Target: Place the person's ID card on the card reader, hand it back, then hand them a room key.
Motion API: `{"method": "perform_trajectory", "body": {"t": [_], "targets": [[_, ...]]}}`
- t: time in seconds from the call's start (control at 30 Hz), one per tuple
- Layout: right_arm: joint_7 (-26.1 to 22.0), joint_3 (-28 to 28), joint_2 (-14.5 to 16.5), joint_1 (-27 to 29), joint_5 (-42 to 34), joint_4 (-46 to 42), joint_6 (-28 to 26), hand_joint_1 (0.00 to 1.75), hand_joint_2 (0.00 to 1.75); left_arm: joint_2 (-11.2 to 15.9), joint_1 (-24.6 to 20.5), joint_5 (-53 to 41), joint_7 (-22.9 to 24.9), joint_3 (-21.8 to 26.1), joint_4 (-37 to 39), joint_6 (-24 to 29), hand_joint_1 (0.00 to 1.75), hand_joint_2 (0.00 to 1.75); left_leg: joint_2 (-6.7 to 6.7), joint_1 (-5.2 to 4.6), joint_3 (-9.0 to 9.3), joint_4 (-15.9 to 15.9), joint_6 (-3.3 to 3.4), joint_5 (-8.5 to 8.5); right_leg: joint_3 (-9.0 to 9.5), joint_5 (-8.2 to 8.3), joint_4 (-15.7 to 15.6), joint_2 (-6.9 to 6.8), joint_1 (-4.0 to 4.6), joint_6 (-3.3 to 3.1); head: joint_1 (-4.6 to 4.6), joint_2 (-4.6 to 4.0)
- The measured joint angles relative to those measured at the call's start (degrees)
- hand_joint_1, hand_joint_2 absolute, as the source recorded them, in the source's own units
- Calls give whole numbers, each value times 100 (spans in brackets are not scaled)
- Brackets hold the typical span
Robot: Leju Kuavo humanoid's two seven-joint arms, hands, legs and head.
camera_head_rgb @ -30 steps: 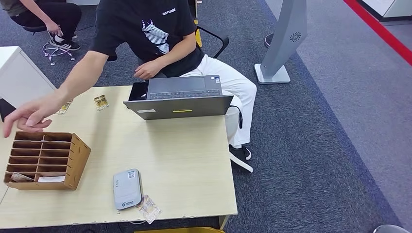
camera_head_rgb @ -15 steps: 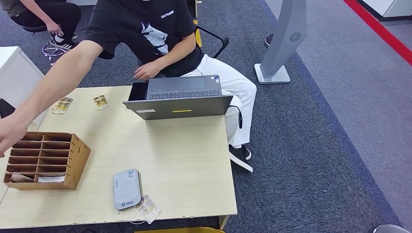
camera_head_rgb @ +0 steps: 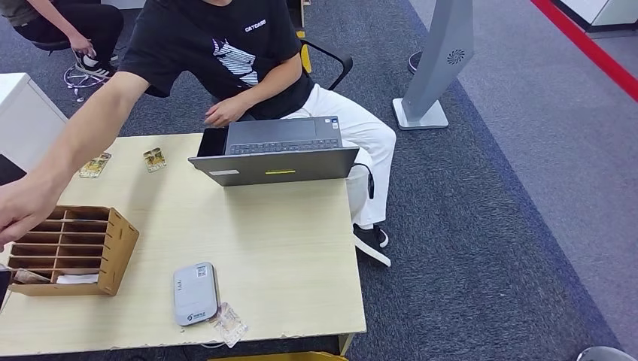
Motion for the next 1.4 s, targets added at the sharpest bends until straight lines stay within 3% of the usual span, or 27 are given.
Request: {"method": "perform_trajectory", "body": {"t": [0.47,0.6,0.9,1.4], "targets": [[43,97,0,72,-4,-69,1,0,175,-33,-142,409,-308,-528,-462,-103,175,175,38,0,0,0,7,-10,-9,5,-1,28,1,-6,1,0],[49,109,0,91,-19,-82,-2,0,175,-49,-155,671,-385,-620,-623,-111,0,175,43,0,0,0,7,-13,-12,4,-1,34,1,-6,1,0],[58,122,0,108,-20,-112,-27,0,175,-102,-126,1403,-605,-630,-874,-338,0,175,38,-1,-2,0,7,-13,-10,3,-2,27,1,-5,1,0],[109,133,0,137,1,-150,-31,0,175,-298,69,1755,-881,-628,-1144,-101,0,175,34,0,-1,0,7,-9,-5,6,-1,21,0,-7,1,1]]}}
